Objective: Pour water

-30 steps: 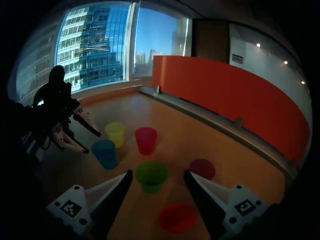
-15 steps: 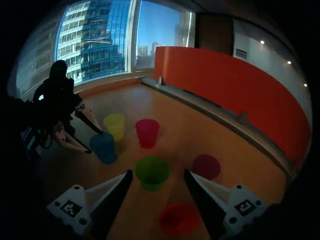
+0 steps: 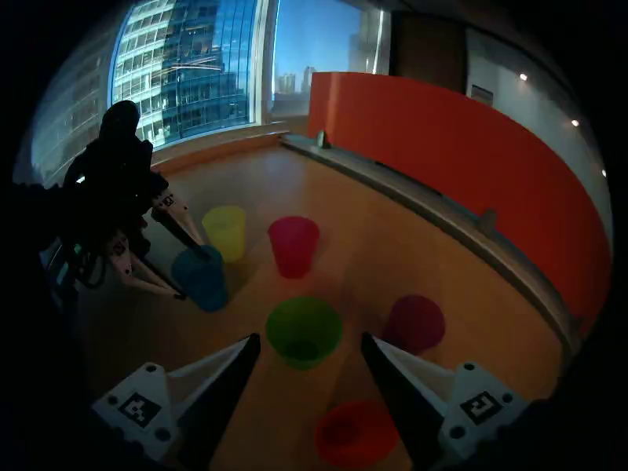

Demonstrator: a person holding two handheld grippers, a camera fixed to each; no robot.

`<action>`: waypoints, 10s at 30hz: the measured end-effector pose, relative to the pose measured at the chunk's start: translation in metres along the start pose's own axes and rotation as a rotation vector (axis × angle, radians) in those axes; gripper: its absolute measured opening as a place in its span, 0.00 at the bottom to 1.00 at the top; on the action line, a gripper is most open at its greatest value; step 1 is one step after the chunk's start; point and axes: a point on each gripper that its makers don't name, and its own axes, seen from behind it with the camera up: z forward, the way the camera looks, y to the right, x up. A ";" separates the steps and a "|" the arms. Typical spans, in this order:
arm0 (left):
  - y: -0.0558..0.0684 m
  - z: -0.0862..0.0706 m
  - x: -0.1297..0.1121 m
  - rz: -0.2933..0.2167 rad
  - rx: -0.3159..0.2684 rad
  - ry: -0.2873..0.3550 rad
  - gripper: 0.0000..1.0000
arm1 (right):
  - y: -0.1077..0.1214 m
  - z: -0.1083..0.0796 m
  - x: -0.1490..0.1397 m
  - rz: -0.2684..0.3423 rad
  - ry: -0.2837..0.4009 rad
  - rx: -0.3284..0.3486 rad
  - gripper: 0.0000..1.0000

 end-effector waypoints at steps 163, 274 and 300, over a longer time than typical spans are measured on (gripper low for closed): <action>0.073 -0.129 0.159 0.051 0.073 0.445 0.84 | -0.055 -0.147 0.143 0.017 0.677 -0.150 0.93; 0.074 -0.190 0.277 0.724 0.422 0.503 0.84 | -0.148 -0.091 0.129 -0.063 0.591 0.144 0.92; 0.074 -0.187 0.286 0.899 0.504 0.460 0.84 | -0.139 -0.092 0.129 -0.056 0.599 0.132 0.92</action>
